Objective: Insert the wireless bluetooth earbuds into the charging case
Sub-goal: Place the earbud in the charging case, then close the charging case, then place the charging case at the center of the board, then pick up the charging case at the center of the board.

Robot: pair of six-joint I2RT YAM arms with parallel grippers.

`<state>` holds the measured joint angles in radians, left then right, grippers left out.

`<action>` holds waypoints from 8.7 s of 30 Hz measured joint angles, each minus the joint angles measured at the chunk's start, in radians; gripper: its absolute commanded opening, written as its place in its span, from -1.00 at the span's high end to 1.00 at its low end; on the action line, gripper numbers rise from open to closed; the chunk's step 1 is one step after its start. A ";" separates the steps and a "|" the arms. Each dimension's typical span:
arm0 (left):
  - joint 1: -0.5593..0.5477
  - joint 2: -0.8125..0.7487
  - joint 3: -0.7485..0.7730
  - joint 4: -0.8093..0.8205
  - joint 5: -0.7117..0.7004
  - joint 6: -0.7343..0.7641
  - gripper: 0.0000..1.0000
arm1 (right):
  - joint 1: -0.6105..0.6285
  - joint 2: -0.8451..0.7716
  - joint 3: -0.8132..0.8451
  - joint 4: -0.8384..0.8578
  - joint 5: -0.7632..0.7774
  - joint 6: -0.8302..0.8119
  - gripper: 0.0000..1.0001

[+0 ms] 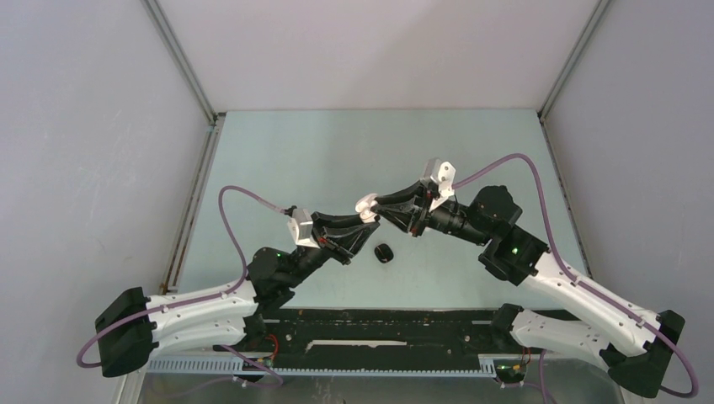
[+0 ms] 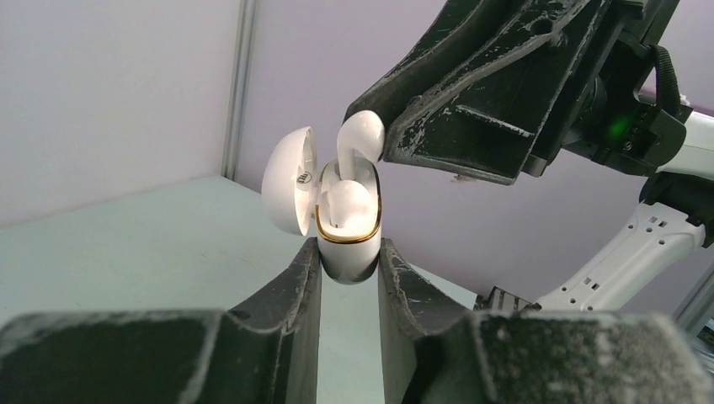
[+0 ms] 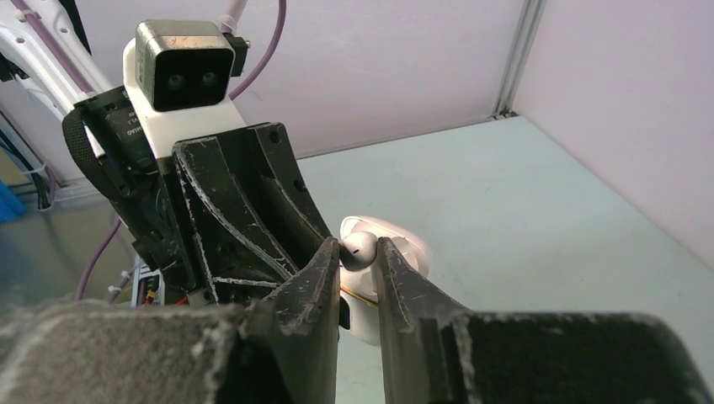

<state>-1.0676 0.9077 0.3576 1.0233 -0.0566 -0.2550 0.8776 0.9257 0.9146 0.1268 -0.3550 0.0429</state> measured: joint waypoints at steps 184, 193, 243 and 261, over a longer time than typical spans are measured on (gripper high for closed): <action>0.402 0.708 0.305 -0.793 0.290 -0.559 0.23 | -0.925 0.486 0.064 -0.816 -0.171 -0.437 -0.69; 0.403 0.669 0.304 -0.889 0.241 -0.552 -0.10 | -0.763 0.622 0.066 -0.679 0.064 -0.284 -0.73; 0.294 0.444 0.323 -0.895 0.261 -0.417 -0.15 | -0.519 0.147 -0.050 -0.703 -0.079 -0.552 0.39; 0.204 0.468 0.409 -0.653 0.444 -0.497 -0.22 | -0.248 0.011 -0.109 -0.797 -0.004 -0.656 0.40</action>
<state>-0.8635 1.3758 0.7662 0.3702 0.3870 -0.7517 0.6292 0.9371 0.8051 -0.6704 -0.3592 -0.6132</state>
